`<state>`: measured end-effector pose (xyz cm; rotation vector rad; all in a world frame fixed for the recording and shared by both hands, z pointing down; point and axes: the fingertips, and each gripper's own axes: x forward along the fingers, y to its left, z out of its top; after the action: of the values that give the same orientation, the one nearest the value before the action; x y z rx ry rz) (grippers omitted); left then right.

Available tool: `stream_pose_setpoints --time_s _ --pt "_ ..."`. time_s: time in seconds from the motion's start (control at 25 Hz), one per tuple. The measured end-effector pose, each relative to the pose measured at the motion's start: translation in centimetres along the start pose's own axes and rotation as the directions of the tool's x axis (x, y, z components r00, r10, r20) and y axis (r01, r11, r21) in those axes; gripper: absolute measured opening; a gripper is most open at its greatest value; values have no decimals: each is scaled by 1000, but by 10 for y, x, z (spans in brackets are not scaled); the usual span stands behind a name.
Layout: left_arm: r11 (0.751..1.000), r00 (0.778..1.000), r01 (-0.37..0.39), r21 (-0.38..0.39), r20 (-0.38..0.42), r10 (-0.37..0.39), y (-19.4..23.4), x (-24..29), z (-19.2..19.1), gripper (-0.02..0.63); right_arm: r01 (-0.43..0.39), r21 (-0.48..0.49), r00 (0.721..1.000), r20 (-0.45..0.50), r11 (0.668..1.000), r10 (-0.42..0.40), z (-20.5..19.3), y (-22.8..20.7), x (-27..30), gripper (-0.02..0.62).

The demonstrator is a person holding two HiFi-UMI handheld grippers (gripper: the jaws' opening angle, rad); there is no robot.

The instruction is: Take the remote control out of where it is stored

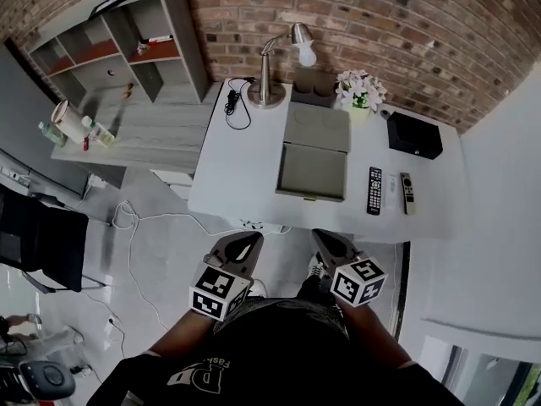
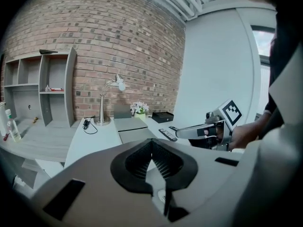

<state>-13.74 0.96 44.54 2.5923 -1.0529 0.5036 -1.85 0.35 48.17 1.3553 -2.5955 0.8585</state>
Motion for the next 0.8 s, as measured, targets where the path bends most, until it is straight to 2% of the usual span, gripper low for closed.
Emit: stream_pose_setpoints --time_s 0.2,0.4,0.8 --pt "996 996 84 25 -38 -83 -9 -6 -17 6 76 -27 997 25 997 -75 -18 26 -20 5" --pt "988 989 151 39 -17 -150 -25 -4 -10 6 131 -37 991 46 991 -129 -21 32 -40 5" --pt "984 985 173 46 -5 -173 -52 10 7 7 164 -56 985 54 985 -161 -4 16 -73 5"
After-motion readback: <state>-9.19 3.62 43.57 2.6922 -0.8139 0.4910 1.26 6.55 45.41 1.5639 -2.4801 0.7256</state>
